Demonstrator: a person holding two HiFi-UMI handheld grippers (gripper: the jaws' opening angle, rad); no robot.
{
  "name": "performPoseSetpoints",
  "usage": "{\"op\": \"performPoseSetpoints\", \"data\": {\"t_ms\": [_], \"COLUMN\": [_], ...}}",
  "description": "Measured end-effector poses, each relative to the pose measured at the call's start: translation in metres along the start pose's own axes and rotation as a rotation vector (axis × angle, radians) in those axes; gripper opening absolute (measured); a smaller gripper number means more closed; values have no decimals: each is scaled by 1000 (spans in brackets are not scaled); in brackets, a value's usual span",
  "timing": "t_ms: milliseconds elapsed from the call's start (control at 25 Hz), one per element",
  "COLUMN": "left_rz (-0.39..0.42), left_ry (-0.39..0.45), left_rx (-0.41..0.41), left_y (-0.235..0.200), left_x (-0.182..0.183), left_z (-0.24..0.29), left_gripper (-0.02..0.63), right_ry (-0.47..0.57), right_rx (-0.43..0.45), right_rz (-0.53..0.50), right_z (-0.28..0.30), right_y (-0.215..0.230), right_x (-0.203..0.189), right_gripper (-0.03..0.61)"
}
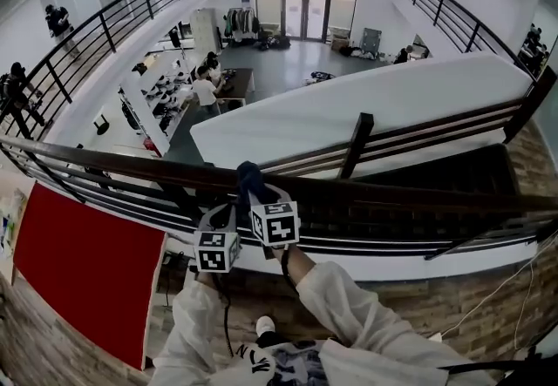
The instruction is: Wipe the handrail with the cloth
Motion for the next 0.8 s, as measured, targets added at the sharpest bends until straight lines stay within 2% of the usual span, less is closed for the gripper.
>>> {"op": "performPoseSetpoints", "data": {"t_ms": [320,800], "left_rz": [8,39], "left_ry": [5,-8], "left_rx": [-34,-134], "left_y": [40,130], "left_x": [1,-10], "left_z": [17,41], "left_gripper": [3,3], "right_ry": [4,14], "right_rx": [-49,-135], "right_rz": [-17,-3], "right_z": [-31,-96], "right_y": [36,103], "right_x": [-8,-32], "right_gripper": [78,80]}}
Point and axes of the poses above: the fingertips, and each gripper's own axes: z forward along the fingers, y to its right, x out of its top, the point moved 8 cm from there along -z, backward along the fingers, and after that the axes turned 7 degrees about -z, right-handed, at the moved point
